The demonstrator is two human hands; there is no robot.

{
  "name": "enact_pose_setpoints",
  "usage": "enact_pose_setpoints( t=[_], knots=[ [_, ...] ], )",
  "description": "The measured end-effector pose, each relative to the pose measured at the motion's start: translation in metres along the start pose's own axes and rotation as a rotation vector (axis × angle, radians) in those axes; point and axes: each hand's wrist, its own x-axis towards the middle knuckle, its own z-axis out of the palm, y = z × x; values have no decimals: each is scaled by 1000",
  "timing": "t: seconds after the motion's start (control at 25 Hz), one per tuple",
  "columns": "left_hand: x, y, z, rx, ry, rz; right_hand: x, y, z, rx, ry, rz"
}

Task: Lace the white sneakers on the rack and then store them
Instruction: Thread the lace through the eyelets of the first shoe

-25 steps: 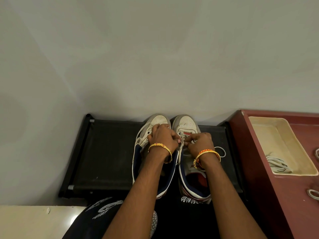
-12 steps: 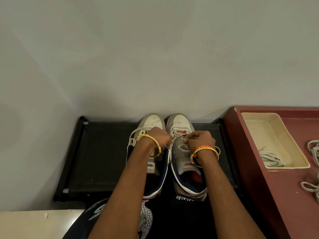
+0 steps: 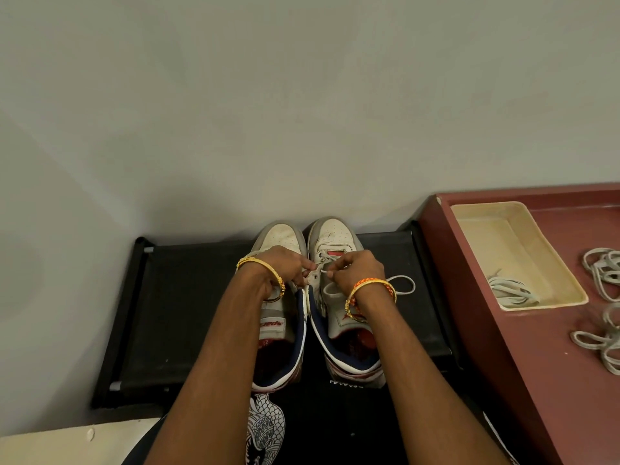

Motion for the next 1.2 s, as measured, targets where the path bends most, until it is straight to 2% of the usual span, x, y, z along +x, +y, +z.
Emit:
enact_pose_setpoints(
  t=[0.12,0.32,0.48,0.6,0.76,0.84,0.88,1.0,1.2],
  knots=[
    [0,-2,1,0,7,1,1,0,0,21,-5,-6],
    [-1,-5,1,-184,42,-9,2,1,8,-13,41,-61],
    [1,-7,5,-270,103,33,3,2,10,129,92,-57],
    [8,-12,18,-174,269,124,4,2,8,201,96,-46],
    [8,-13,25,111,476,154,2,5,-1,144,38,-82],
    [0,-13,20,245,676,137,0,11,-8,85,42,-71],
    [-5,-14,15,239,775,115,-2,15,-11,64,53,-63],
    [-22,-25,-9,-7,978,15,-7,22,-16,23,77,-47],
    [-47,-65,-37,-510,1194,-137,-17,23,-21,89,137,-40]
  ],
)
